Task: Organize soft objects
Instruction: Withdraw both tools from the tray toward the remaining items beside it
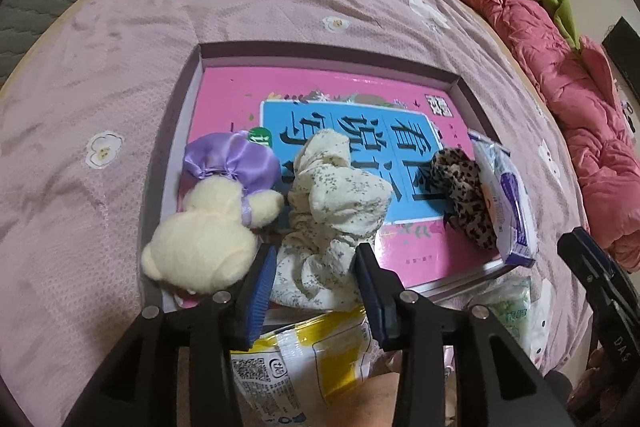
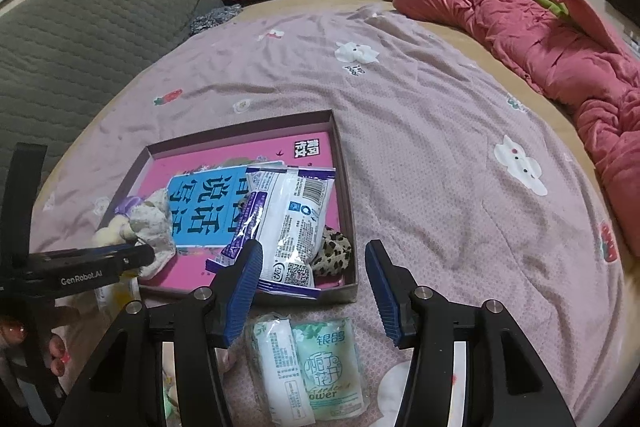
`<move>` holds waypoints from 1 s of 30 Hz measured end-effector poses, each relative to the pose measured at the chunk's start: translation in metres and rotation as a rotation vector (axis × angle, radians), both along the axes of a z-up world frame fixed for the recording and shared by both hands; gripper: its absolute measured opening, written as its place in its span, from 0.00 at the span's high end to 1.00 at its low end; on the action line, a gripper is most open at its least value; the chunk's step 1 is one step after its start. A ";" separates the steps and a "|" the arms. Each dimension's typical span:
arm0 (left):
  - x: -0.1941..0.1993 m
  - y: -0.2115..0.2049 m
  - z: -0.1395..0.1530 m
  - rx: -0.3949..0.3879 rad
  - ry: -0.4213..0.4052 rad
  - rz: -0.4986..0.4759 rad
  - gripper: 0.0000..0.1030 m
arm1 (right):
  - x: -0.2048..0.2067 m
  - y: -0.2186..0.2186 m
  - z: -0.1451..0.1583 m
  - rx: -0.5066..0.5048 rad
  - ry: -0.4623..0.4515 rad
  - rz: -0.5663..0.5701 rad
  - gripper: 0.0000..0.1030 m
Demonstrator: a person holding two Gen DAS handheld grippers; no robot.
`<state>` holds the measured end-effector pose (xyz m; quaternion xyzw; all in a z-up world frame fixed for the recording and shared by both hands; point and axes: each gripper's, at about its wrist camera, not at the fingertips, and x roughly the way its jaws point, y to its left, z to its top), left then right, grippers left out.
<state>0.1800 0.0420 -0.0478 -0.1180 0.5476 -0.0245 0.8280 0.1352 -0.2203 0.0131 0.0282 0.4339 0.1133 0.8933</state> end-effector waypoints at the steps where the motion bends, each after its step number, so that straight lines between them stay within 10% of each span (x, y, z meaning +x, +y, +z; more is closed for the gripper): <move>1: -0.001 0.001 0.002 0.003 -0.004 0.003 0.61 | 0.000 0.000 0.000 0.000 -0.001 -0.001 0.46; 30: -0.029 0.012 0.042 -0.007 -0.067 0.019 0.60 | -0.016 0.003 0.021 -0.011 -0.038 0.021 0.45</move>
